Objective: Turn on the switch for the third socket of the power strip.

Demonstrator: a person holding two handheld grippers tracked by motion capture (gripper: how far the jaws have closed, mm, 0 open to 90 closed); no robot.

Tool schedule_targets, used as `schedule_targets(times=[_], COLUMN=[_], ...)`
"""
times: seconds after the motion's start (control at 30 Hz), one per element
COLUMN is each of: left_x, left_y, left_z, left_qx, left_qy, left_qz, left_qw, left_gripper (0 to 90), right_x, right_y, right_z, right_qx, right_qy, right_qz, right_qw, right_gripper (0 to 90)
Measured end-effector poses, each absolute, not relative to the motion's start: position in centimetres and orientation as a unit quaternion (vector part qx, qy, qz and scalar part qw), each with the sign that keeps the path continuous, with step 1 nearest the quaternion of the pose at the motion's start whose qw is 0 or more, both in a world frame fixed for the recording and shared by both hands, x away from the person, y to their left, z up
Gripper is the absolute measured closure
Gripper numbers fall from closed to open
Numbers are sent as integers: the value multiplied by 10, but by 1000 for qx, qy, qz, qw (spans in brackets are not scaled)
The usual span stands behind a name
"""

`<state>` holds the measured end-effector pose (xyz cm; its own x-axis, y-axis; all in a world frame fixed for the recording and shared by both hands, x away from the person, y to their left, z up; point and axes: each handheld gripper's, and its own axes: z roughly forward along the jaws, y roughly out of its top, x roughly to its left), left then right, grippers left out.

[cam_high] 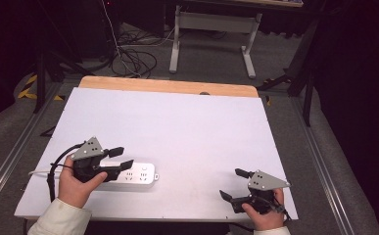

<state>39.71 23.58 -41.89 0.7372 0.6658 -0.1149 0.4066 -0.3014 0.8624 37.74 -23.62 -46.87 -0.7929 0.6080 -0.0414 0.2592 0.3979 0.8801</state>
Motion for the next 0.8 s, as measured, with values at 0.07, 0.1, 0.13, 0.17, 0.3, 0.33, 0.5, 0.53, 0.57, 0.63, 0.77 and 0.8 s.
schedule_targets(times=[0.07, 0.1, 0.13, 0.17, 0.3, 0.33, 0.5, 0.53, 0.57, 0.63, 0.77, 0.8], left_x=[399, 400, 401, 402, 405, 406, 409, 409, 411, 412, 414, 416], left_y=[235, 236, 235, 235, 234, 234, 232, 231, 232, 232, 229, 229], left_z=[-421, -422, -423, -423, -425, -425, -428, -429, -430, -431, -434, -435], left_qx=[791, 793, 791, 794, 799, 801, 805, 804, 808, 810, 813, 816], left_qy=[343, 342, 348, 348, 351, 353, 359, 363, 360, 363, 372, 369], left_qz=[116, 114, 108, 110, 105, 107, 96, 95, 99, 99, 87, 90], left_qw=[493, 492, 491, 487, 477, 472, 462, 460, 455, 450, 440, 437], left_gripper=[491, 543, 543, 562, 660, 686, 780, 797, 811, 856, 886, 893], right_x=[378, 377, 377, 377, 377, 377, 377, 377, 377, 377, 377, 377], right_y=[-236, -236, -236, -236, -237, -237, -237, -237, -236, -236, -236, -237], right_z=[-469, -469, -469, -469, -469, -469, -469, -468, -468, -469, -469, -468], right_qx=[266, 265, 265, 266, 265, 266, 265, 265, 264, 263, 264, 264], right_qy=[816, 816, 816, 816, 816, 816, 817, 816, 816, 817, 816, 816], right_qz=[480, 480, 480, 480, 480, 480, 479, 479, 481, 480, 480, 480], right_qw=[181, 182, 182, 182, 182, 182, 183, 183, 183, 183, 183, 183], right_gripper=[111, 110, 110, 111, 111, 111, 115, 115, 115, 115, 115, 115])
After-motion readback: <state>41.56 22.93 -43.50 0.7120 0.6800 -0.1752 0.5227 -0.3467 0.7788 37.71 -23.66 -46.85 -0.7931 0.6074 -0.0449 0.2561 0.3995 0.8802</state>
